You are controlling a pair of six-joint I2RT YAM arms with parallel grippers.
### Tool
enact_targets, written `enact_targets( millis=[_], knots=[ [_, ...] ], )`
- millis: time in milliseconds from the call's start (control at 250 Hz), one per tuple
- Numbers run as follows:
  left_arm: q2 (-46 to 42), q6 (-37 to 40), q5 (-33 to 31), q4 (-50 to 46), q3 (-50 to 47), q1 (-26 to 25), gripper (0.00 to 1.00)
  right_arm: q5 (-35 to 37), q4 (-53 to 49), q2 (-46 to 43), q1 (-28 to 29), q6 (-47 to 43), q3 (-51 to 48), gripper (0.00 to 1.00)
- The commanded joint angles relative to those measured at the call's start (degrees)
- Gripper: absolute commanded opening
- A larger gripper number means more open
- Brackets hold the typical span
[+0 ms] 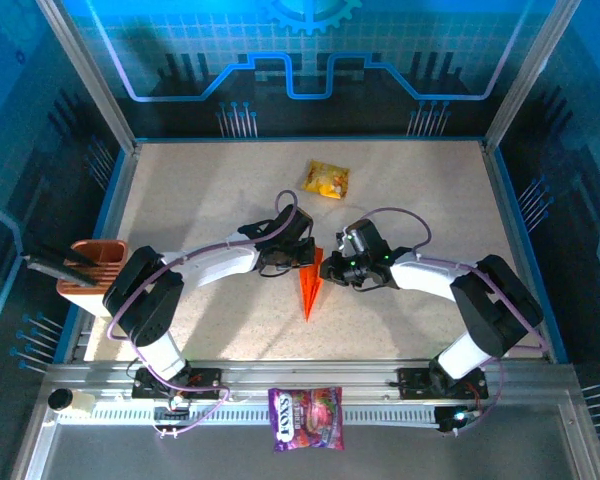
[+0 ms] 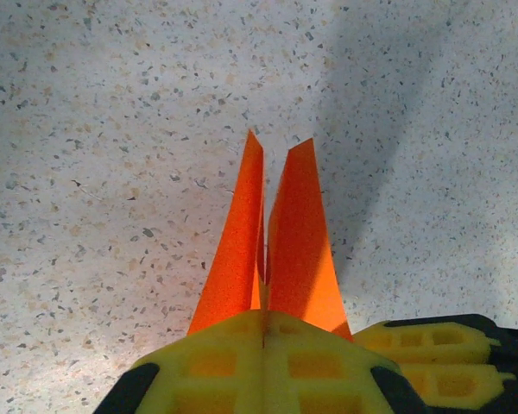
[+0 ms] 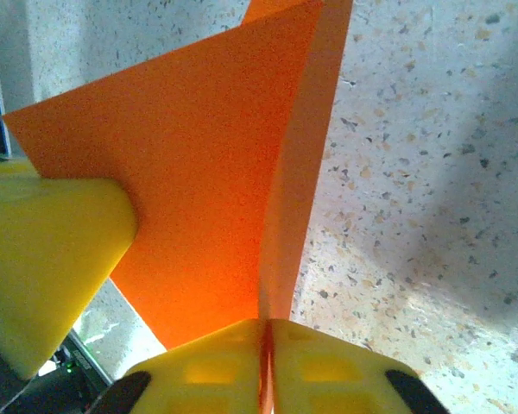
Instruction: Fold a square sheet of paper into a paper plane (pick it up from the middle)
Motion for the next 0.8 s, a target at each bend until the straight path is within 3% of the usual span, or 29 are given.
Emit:
enact_targets(
  millis=[0,312,519,799],
  knots=[
    [0.7,1.1,-0.1,-2.1,2.5,-0.9,0.1,-1.8,1.6,1.4,-0.6,0.5,-0.9,0.06],
    [-4.3,1.0,-0.9,-3.4,0.0,-2.3,0.42,-4.6,4.4,1.9,-2.2,2.2,-2.4,0.03],
    [-10.2,0.3,-0.2,-0.6,-5.3,-6.2,0.43,-4.6,3.2,1.9,-2.4,2.1,-1.8,0.04],
    [-10.3,-2.9,0.6,0.3,-10.6,-9.2,0.4,-4.5,2.8,1.9,-2.4,1.8,-1.7,0.04]
  ],
)
